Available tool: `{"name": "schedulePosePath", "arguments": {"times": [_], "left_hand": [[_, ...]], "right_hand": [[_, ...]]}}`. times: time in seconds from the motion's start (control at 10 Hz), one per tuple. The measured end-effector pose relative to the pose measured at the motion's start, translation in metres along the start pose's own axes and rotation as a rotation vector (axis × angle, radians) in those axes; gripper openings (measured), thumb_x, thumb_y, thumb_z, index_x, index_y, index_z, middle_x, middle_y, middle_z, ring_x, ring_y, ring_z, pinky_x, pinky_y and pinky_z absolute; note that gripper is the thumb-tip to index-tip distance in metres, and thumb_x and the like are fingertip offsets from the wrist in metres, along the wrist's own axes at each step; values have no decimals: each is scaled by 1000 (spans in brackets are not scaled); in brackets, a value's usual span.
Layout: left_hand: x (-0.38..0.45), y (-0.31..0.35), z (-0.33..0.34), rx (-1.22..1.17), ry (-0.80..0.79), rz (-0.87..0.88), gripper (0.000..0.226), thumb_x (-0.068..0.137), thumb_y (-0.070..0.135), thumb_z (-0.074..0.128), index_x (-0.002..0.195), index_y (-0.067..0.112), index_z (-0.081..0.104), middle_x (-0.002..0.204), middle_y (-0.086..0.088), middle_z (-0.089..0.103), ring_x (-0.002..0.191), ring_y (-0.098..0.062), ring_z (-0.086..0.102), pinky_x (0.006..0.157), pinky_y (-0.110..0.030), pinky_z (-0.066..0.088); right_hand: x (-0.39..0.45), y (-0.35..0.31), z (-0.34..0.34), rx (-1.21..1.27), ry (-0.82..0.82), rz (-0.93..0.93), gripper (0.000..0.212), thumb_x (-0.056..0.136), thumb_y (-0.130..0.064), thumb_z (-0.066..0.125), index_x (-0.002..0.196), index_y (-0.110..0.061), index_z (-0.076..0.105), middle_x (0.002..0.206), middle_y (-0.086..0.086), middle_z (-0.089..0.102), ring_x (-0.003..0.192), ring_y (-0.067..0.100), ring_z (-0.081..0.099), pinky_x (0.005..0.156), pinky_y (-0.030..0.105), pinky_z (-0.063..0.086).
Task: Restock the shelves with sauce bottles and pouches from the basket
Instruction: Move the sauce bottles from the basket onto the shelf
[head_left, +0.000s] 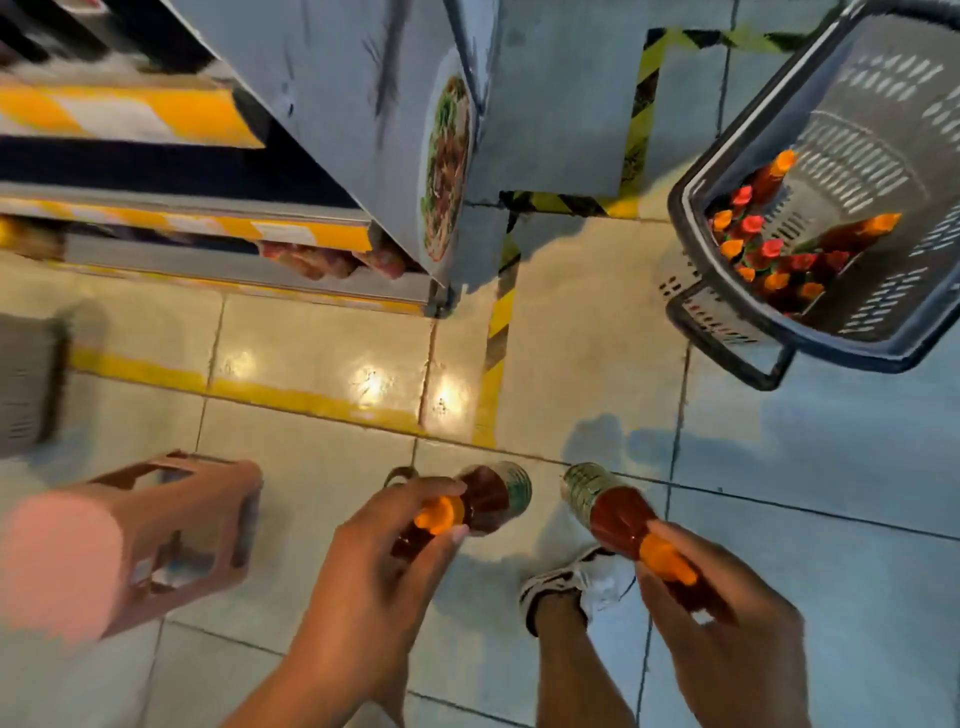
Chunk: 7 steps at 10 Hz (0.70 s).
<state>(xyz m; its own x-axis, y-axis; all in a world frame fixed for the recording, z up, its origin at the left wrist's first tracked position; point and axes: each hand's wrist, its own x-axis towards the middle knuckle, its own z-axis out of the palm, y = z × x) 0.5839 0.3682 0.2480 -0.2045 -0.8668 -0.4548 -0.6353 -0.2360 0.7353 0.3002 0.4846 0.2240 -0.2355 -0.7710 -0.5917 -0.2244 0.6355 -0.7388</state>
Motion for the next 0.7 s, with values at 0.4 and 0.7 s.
{"name": "schedulePosePath", "arguments": {"times": [0.4,0.7], "left_hand": [[-8,-194,-155,-156,191,-18,24,97,38,70,121,36,69,113,15,69,101,-11,67,78,-21,51],[29,-313,-337,54,246,123,23,103,51,52,123,39,54,102,10,66,92,-13,62,75,-38,52]], "right_hand": [[24,-89,265,-131,93,0,52,65,6,90,98,-33,79,86,-11,74,81,1,66,74,14,48],[70,-196,478,-351,40,-191,43,79,-17,84,102,-52,75,98,-20,77,93,-3,70,81,11,52]]}}
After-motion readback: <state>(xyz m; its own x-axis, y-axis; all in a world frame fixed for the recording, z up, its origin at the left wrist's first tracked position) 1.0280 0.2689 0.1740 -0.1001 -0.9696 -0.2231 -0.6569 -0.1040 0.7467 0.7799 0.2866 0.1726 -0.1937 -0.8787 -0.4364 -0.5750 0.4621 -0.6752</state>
